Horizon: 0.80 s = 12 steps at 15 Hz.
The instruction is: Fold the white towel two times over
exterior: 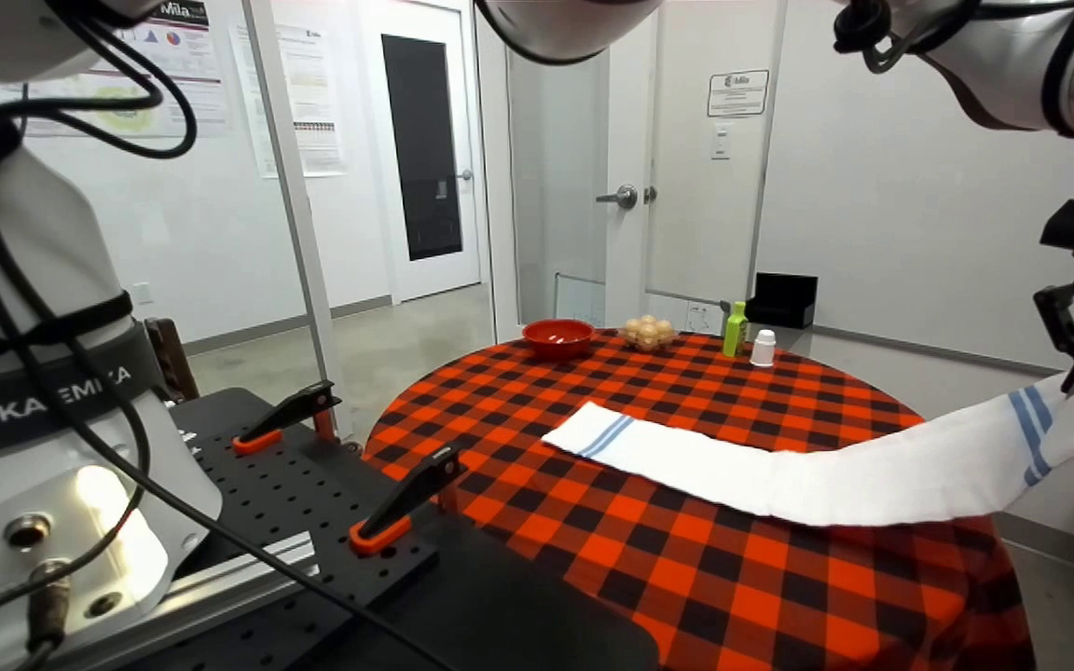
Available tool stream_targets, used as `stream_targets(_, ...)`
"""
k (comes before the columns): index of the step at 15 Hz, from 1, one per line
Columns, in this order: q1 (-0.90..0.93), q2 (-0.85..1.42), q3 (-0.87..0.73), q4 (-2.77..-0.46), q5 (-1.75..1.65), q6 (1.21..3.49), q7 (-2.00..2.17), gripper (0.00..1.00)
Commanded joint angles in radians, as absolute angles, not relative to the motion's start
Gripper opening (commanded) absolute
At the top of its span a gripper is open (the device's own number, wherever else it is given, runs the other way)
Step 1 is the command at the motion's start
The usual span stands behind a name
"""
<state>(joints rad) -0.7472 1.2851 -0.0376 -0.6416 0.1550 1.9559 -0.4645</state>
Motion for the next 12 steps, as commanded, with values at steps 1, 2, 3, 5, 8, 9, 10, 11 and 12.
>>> stream_targets(1, -0.706, 1.263, -0.011, -0.652, 0.162, 1.883, -0.458, 0.01)
stream_targets(2, -0.694, 1.263, 0.001, -0.653, 0.164, 1.869, -0.459, 0.01)
stream_targets(3, -0.682, 1.263, 0.011, -0.653, 0.165, 1.854, -0.46, 0.01)
stream_targets(5, -0.654, 1.266, 0.029, -0.65, 0.166, 1.831, -0.451, 0.01)
stream_targets(8, -0.622, 1.266, 0.052, -0.647, 0.168, 1.808, -0.44, 0.01)
stream_targets(9, -0.61, 1.259, 0.058, -0.654, 0.167, 1.798, -0.436, 0.01)
stream_targets(10, -0.6, 1.257, 0.061, -0.658, 0.165, 1.79, -0.43, 0.01)
stream_targets(11, -0.592, 1.256, 0.063, -0.662, 0.163, 1.78, -0.424, 0.01)
stream_targets(12, -0.581, 1.254, 0.062, -0.668, 0.16, 1.771, -0.413, 0.01)
